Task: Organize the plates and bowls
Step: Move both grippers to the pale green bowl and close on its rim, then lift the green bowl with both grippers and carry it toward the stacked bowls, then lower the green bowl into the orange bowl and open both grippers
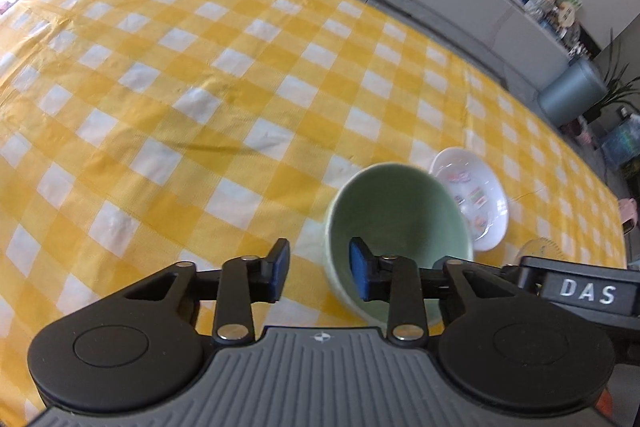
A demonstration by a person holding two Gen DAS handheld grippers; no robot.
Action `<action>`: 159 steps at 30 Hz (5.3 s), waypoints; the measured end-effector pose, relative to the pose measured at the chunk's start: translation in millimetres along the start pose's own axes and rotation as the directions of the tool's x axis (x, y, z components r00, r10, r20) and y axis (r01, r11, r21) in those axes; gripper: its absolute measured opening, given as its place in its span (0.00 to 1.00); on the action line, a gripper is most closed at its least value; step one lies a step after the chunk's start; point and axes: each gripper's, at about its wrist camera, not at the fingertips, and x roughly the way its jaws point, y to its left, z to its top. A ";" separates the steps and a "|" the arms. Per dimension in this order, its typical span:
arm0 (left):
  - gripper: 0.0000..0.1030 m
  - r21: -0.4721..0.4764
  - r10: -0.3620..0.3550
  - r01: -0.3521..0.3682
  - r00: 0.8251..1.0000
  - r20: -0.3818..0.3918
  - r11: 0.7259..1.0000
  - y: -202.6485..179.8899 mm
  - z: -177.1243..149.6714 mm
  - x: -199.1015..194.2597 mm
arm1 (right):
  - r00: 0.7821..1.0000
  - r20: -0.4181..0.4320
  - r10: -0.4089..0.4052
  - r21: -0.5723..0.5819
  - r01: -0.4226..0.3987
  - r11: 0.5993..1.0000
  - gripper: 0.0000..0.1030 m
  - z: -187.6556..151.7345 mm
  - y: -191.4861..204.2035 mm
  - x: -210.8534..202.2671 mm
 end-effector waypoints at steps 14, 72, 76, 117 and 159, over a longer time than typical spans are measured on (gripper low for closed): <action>0.14 0.026 -0.006 0.007 0.998 -0.059 1.000 -6.8 3.0 14.2 | 0.998 -0.051 -0.026 0.001 0.027 1.000 0.13 -1.1 -0.4 25.6; 0.10 0.093 -0.175 0.169 0.983 0.053 0.981 -64.8 -149.2 -175.2 | 0.965 0.251 0.075 0.157 -0.117 0.981 0.14 -202.4 -56.7 -204.8; 0.10 0.064 -0.177 0.174 0.984 0.037 0.983 -57.0 -154.4 -170.1 | 0.964 0.250 0.086 0.180 -0.134 0.975 0.14 -210.5 -61.6 -200.0; 0.12 0.175 -0.016 0.019 1.000 -0.022 0.984 -56.2 -119.6 -107.6 | 0.983 0.171 -0.065 0.121 0.044 0.992 0.13 -171.3 -48.6 -120.2; 0.37 0.364 -0.203 0.132 0.965 0.165 0.922 -101.7 -149.9 -172.1 | 0.917 0.375 -0.139 0.011 0.146 0.989 0.48 -182.4 -70.0 -203.7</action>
